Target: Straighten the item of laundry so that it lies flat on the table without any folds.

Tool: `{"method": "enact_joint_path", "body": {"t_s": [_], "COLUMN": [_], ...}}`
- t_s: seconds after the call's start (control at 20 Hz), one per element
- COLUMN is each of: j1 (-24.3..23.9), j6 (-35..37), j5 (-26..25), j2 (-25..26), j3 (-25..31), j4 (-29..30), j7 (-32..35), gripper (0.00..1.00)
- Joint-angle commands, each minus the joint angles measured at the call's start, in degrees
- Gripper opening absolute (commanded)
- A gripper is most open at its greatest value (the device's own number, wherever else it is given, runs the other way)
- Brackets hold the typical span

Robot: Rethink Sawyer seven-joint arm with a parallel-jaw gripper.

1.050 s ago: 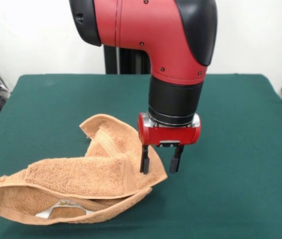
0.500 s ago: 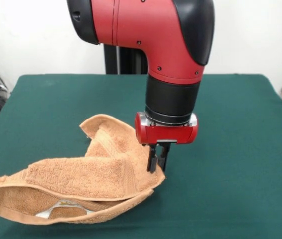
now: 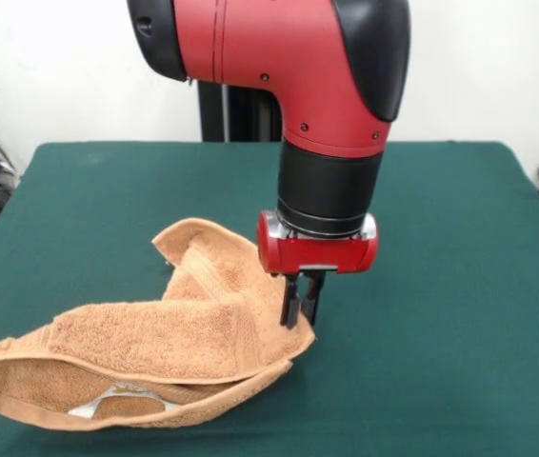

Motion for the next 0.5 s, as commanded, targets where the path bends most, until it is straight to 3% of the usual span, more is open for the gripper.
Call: {"method": "enact_joint_path", "body": {"t_s": [0.05,0.5], "j1": [0.82,-1.17], "j6": [6.18,5.72], "j5": [1.15,1.43], "j2": [-1.89,-3.79], "j3": [2.30,3.88], "j4": [1.44,4.03], "j7": [5.66,3.79], "gripper": [0.00,0.00]}}
